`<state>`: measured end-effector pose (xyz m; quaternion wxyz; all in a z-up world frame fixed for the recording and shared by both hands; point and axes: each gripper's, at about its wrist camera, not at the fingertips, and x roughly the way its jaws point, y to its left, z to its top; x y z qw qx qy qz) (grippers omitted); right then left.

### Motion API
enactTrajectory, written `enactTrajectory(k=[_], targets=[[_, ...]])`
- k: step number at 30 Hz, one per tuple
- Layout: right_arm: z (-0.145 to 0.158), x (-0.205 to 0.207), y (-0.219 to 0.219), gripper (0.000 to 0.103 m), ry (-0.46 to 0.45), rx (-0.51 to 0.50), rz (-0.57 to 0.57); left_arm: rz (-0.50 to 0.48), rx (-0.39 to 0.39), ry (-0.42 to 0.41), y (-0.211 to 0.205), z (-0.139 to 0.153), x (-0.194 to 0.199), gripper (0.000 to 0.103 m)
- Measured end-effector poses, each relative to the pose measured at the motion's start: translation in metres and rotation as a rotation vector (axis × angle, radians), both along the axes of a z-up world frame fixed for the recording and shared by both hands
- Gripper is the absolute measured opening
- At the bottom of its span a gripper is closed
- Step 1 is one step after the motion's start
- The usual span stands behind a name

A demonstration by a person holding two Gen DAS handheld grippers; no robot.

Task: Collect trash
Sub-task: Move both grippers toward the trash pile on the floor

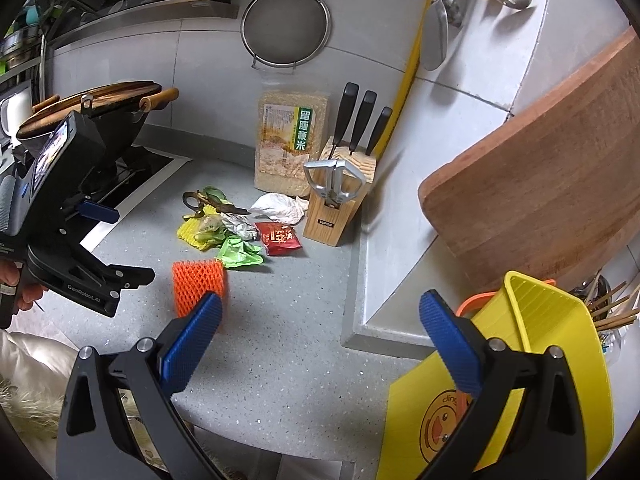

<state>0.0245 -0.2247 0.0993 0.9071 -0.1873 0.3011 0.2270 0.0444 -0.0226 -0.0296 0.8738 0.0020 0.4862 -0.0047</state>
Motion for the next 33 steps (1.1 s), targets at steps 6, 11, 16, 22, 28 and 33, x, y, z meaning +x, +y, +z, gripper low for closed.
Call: enactTrajectory(k=[6, 11, 16, 22, 28, 33], targets=[[-0.003, 0.004, -0.003, 0.096, 0.008, -0.014, -0.015, 0.004, -0.013, -0.020, -0.001, 0.003, 0.000, 0.099], [-0.002, 0.004, -0.001, 0.096, -0.005, -0.042, -0.007, 0.030, -0.036, 0.009, -0.001, -0.006, 0.006, 0.099], [-0.001, 0.002, -0.001, 0.096, -0.012, -0.049, 0.004, 0.044, -0.055, 0.009, 0.000, -0.005, 0.009, 0.099], [0.001, 0.002, -0.004, 0.096, -0.034, -0.059, -0.003, 0.100, -0.020, -0.010, 0.002, -0.001, 0.012, 0.099], [0.004, 0.002, -0.009, 0.096, -0.032, -0.035, 0.004, 0.112, -0.023, 0.009, -0.001, -0.005, 0.015, 0.099], [0.004, 0.005, -0.011, 0.096, -0.019, -0.018, 0.003, 0.125, 0.015, 0.059, -0.007, -0.019, 0.026, 0.099]])
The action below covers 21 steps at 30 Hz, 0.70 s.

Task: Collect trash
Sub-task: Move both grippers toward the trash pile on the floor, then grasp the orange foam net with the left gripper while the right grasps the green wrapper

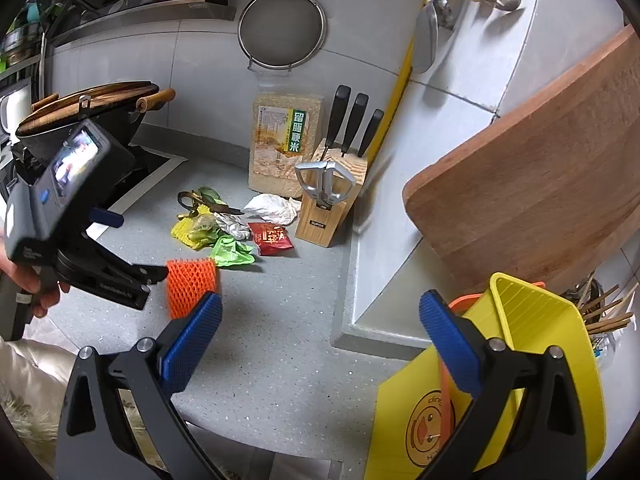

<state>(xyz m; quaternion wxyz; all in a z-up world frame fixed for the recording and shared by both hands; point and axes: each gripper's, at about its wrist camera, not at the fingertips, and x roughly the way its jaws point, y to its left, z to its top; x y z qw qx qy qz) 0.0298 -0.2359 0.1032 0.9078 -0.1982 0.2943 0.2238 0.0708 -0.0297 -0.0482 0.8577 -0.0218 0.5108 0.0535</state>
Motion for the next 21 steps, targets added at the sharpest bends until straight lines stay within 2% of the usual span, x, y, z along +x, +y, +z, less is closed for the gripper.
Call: enactTrajectory(k=[5, 7, 9, 10, 11, 13, 14, 16, 17, 19, 20, 21], targets=[[0.002, 0.001, 0.001, 0.096, 0.004, 0.021, 0.003, 0.104, -0.072, 0.103, -0.002, -0.030, 0.030, 0.098], [0.004, -0.001, 0.000, 0.096, 0.001, 0.024, 0.005, 0.144, -0.052, 0.140, -0.003, -0.041, 0.039, 0.094], [0.005, -0.001, -0.002, 0.096, 0.004, 0.028, -0.003, 0.170, -0.032, 0.156, -0.003, -0.054, 0.049, 0.085], [0.004, 0.000, -0.003, 0.096, 0.007, 0.028, -0.008, 0.175, -0.021, 0.172, -0.004, -0.061, 0.054, 0.073], [0.005, 0.000, -0.005, 0.096, 0.009, 0.030, -0.016, 0.183, -0.023, 0.204, -0.004, -0.072, 0.060, 0.066], [0.005, 0.001, -0.006, 0.096, 0.012, 0.029, -0.024, 0.191, -0.058, 0.268, -0.003, -0.089, 0.065, 0.066], [0.006, 0.000, -0.008, 0.096, 0.010, 0.028, -0.028, 0.215, -0.077, 0.255, -0.002, -0.092, 0.066, 0.070], [0.007, 0.000, -0.010, 0.096, 0.009, 0.029, -0.034, 0.221, -0.085, 0.257, -0.002, -0.091, 0.067, 0.070], [0.007, 0.000, -0.010, 0.096, 0.010, 0.031, -0.036, 0.212, -0.091, 0.252, -0.001, -0.090, 0.067, 0.064], [0.006, 0.001, -0.010, 0.096, 0.015, 0.029, -0.039, 0.182, -0.076, 0.211, 0.000, -0.085, 0.062, 0.033], [0.005, 0.001, -0.011, 0.096, 0.017, 0.034, -0.040, 0.162, -0.103, 0.194, 0.003, -0.083, 0.060, 0.014], [0.004, 0.002, -0.011, 0.096, 0.019, 0.034, -0.041, 0.158, -0.169, 0.185, 0.011, -0.082, 0.055, 0.014]])
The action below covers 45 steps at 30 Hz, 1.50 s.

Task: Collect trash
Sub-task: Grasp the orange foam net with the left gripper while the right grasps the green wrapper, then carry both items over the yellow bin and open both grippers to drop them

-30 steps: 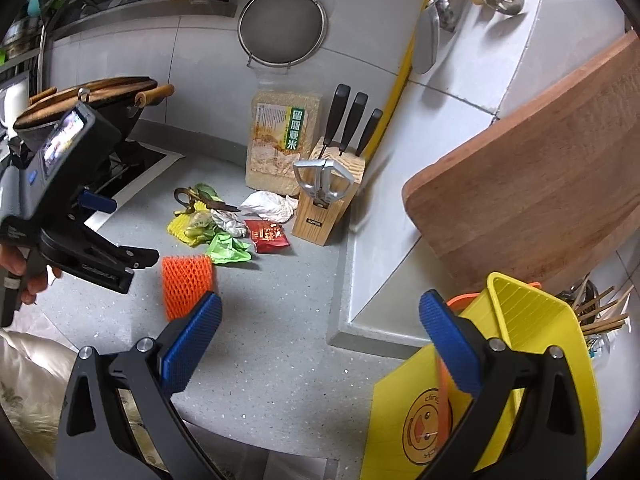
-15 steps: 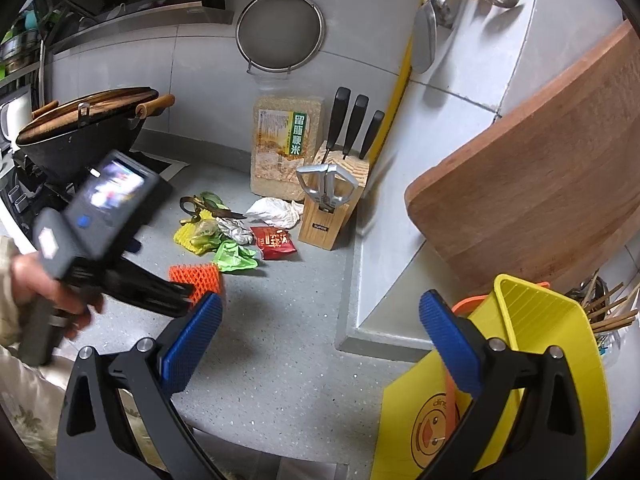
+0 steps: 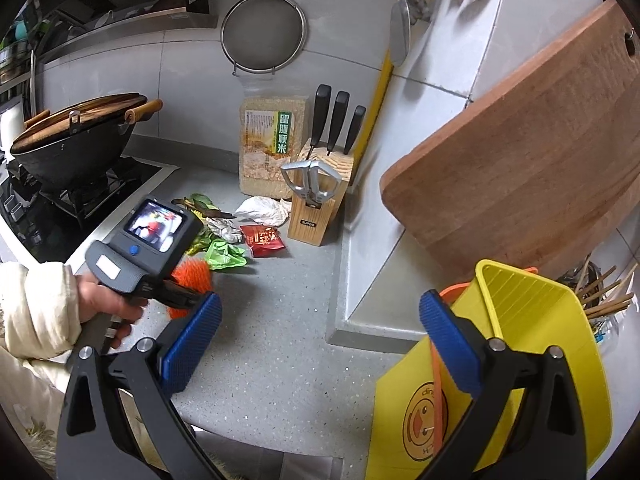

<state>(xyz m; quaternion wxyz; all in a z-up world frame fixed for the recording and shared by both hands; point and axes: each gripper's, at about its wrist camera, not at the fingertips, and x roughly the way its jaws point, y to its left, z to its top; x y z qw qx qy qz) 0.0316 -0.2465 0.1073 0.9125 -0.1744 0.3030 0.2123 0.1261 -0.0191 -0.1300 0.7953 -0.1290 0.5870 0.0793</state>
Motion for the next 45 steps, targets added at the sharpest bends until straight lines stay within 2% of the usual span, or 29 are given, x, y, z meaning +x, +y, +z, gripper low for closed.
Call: enactTrajectory(k=[3, 5, 9, 11, 14, 16, 17, 20, 23, 25, 28, 30, 31, 33, 36, 39, 43, 45], targets=[[0.000, 0.003, 0.000, 0.096, -0.001, 0.023, 0.006, 0.017, -0.087, -0.070, 0.023, 0.013, -0.020, 0.014], [-0.001, 0.005, 0.000, 0.096, 0.020, 0.062, 0.032, 0.019, -0.100, -0.118, 0.036, 0.027, -0.038, 0.014], [-0.013, 0.022, 0.013, 0.096, 0.125, 0.169, 0.122, 0.019, -0.045, -0.175, 0.054, 0.056, -0.072, 0.014], [-0.023, 0.032, 0.031, 0.095, 0.144, 0.157, 0.150, 0.017, -0.005, -0.183, 0.056, 0.065, -0.083, 0.014], [-0.040, 0.049, 0.060, 0.084, 0.168, 0.153, 0.209, 0.049, 0.016, -0.192, 0.064, 0.077, -0.096, 0.014], [-0.057, 0.066, 0.080, 0.084, 0.200, 0.155, 0.229, 0.072, 0.027, -0.211, 0.068, 0.080, -0.103, 0.014], [-0.070, 0.078, 0.093, 0.083, 0.210, 0.141, 0.240, 0.083, 0.027, -0.223, 0.073, 0.085, -0.109, 0.014], [-0.105, 0.110, 0.129, 0.071, 0.269, 0.105, 0.273, 0.102, 0.038, -0.250, 0.079, 0.095, -0.122, 0.014], [-0.139, 0.142, 0.154, 0.067, 0.324, 0.037, 0.272, 0.112, 0.044, -0.273, 0.087, 0.103, -0.136, 0.014], [-0.168, 0.164, 0.170, 0.066, 0.385, -0.043, 0.266, 0.125, 0.049, -0.285, 0.092, 0.108, -0.145, 0.014], [-0.192, 0.180, 0.182, 0.066, 0.462, -0.087, 0.272, 0.144, 0.043, -0.297, 0.098, 0.113, -0.152, 0.014], [-0.204, 0.188, 0.188, 0.030, 0.525, -0.085, 0.290, 0.154, 0.047, -0.293, 0.101, 0.113, -0.156, 0.014], [-0.206, 0.191, 0.189, 0.026, 0.555, -0.055, 0.298, 0.157, 0.049, -0.289, 0.103, 0.112, -0.157, 0.014], [-0.201, 0.190, 0.186, 0.020, 0.578, 0.000, 0.297, 0.161, 0.052, -0.286, 0.105, 0.112, -0.157, 0.014], [-0.183, 0.173, 0.178, 0.018, 0.527, 0.022, 0.279, 0.164, 0.052, -0.277, 0.107, 0.108, -0.154, 0.014], [-0.150, 0.149, 0.162, 0.015, 0.452, 0.087, 0.258, 0.153, 0.052, -0.268, 0.107, 0.105, -0.149, 0.014], [-0.062, 0.094, 0.116, 0.015, 0.314, 0.242, 0.276, 0.124, 0.045, -0.278, 0.101, 0.105, -0.143, 0.014], [-0.010, 0.063, 0.083, 0.015, 0.206, 0.306, 0.251, 0.095, 0.039, -0.287, 0.093, 0.106, -0.137, 0.014]])
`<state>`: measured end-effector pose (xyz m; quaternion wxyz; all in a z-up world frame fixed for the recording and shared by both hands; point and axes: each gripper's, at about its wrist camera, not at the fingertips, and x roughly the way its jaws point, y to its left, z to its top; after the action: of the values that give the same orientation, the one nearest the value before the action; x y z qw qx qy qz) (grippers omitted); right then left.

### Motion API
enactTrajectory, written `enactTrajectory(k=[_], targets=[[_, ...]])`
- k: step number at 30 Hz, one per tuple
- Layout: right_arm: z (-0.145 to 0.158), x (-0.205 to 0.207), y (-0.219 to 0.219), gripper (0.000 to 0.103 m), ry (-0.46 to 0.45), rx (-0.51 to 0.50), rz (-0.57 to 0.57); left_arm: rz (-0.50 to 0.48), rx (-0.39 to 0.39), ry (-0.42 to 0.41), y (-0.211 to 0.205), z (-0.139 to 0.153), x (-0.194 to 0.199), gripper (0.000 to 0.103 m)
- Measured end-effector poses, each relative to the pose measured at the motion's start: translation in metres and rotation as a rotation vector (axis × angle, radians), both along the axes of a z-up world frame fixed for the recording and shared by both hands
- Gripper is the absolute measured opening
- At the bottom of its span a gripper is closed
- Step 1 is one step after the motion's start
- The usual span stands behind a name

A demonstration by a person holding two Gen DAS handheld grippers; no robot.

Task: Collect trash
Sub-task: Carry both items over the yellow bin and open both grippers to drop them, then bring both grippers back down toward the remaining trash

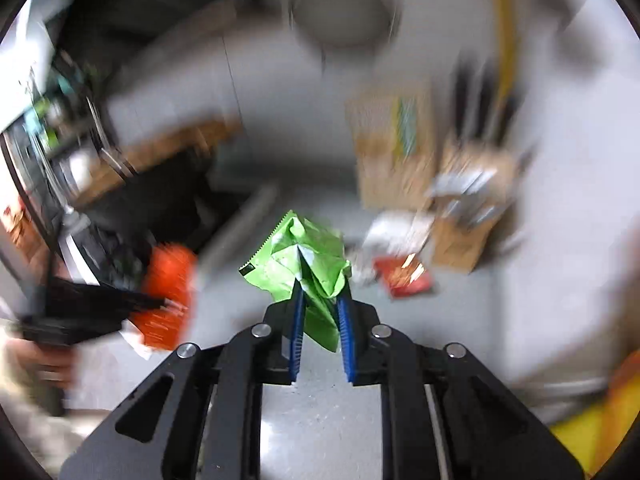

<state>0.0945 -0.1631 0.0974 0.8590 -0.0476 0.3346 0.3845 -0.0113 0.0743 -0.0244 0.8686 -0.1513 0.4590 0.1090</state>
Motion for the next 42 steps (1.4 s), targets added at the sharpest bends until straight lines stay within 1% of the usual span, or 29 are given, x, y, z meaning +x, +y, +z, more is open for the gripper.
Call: enactTrajectory(k=[2, 4, 6, 7, 8, 10, 11, 12, 13, 14, 15, 16, 19, 20, 21, 23, 25, 26, 27, 29, 32, 34, 36, 37, 38, 39, 40, 41, 42], targets=[[0.047, -0.024, -0.045, 0.015, -0.096, 0.029, -0.082, -0.036, 0.000, -0.007, -0.009, 0.001, 0.006, 0.014], [0.082, -0.037, -0.092, 0.015, -0.183, -0.020, -0.200, -0.087, -0.005, -0.008, -0.021, 0.003, 0.014, 0.014], [0.097, -0.042, -0.132, 0.015, -0.235, -0.093, -0.346, -0.138, 0.009, -0.018, -0.033, 0.009, 0.019, 0.014], [0.101, -0.043, -0.159, 0.015, -0.251, -0.147, -0.455, -0.176, 0.023, -0.032, -0.042, 0.014, 0.022, 0.014], [0.099, -0.042, -0.178, 0.015, -0.237, -0.180, -0.529, -0.196, 0.025, -0.043, -0.049, 0.018, 0.024, 0.014], [0.084, -0.037, -0.216, 0.015, -0.158, -0.244, -0.677, -0.249, 0.002, -0.079, -0.066, 0.031, 0.030, 0.014], [0.078, -0.036, -0.227, 0.016, -0.124, -0.264, -0.716, -0.277, -0.022, -0.098, -0.075, 0.038, 0.032, 0.014], [0.071, -0.035, -0.234, 0.019, -0.092, -0.282, -0.740, -0.301, -0.059, -0.115, -0.081, 0.043, 0.033, 0.014], [0.060, -0.034, -0.244, 0.021, -0.043, -0.304, -0.780, -0.341, -0.133, -0.144, -0.092, 0.052, 0.036, 0.014], [0.056, -0.034, -0.250, 0.041, -0.024, -0.298, -0.814, -0.370, -0.167, -0.158, -0.102, 0.059, 0.039, 0.014], [0.051, -0.034, -0.251, 0.073, -0.009, -0.288, -0.838, -0.409, -0.175, -0.178, -0.117, 0.067, 0.041, 0.014], [0.048, -0.034, -0.257, 0.076, 0.021, -0.282, -0.866, -0.461, -0.157, -0.211, -0.136, 0.079, 0.042, 0.014], [0.052, -0.041, -0.271, 0.077, 0.020, -0.253, -0.924, -0.580, -0.176, -0.277, -0.177, 0.108, 0.044, 0.014], [0.058, -0.048, -0.274, 0.078, -0.002, -0.201, -0.937, -0.614, -0.181, -0.295, -0.188, 0.117, 0.046, 0.014], [0.063, -0.056, -0.282, 0.083, -0.021, -0.145, -0.944, -0.655, -0.182, -0.321, -0.203, 0.128, 0.048, 0.014], [0.069, -0.072, -0.305, 0.084, -0.059, -0.054, -0.966, -0.729, -0.182, -0.351, -0.229, 0.144, 0.052, 0.014], [0.075, -0.090, -0.316, 0.084, -0.111, 0.027, -0.992, -0.816, -0.155, -0.381, -0.265, 0.161, 0.061, 0.014], [0.080, -0.096, -0.322, 0.084, -0.127, 0.049, -1.010, -0.846, -0.141, -0.393, -0.279, 0.166, 0.065, 0.014], [0.086, -0.105, -0.328, 0.086, -0.162, 0.085, -1.038, -0.895, -0.116, -0.407, -0.302, 0.172, 0.070, 0.014], [0.095, -0.120, -0.338, 0.091, -0.216, 0.135, -1.088, -0.952, -0.082, -0.411, -0.338, 0.177, 0.080, 0.014], [0.103, -0.147, -0.354, 0.092, -0.303, 0.177, -1.182, -1.023, -0.047, -0.397, -0.387, 0.173, 0.096, 0.014], [0.106, -0.152, -0.361, 0.092, -0.315, 0.198, -1.201, -1.063, -0.032, -0.362, -0.416, 0.165, 0.103, 0.014], [0.109, -0.157, -0.368, 0.092, -0.317, 0.197, -1.214, -1.078, -0.023, -0.338, -0.430, 0.157, 0.109, 0.015], [0.110, -0.158, -0.370, 0.092, -0.321, 0.191, -1.219, -1.099, -0.018, -0.302, -0.438, 0.150, 0.112, 0.016], [0.109, -0.160, -0.372, 0.092, -0.324, 0.188, -1.221, -1.102, -0.009, -0.284, -0.441, 0.146, 0.112, 0.020], [0.109, -0.160, -0.372, 0.092, -0.324, 0.187, -1.224, -1.106, 0.005, -0.256, -0.445, 0.141, 0.113, 0.032], [0.108, -0.160, -0.372, 0.092, -0.322, 0.188, -1.221, -1.105, 0.018, -0.243, -0.447, 0.138, 0.109, 0.040], [0.106, -0.160, -0.371, 0.092, -0.321, 0.188, -1.219, -1.101, 0.022, -0.246, -0.446, 0.138, 0.106, 0.064], [0.105, -0.160, -0.370, 0.093, -0.318, 0.186, -1.214, -1.101, 0.023, -0.263, -0.443, 0.140, 0.101, 0.076]])
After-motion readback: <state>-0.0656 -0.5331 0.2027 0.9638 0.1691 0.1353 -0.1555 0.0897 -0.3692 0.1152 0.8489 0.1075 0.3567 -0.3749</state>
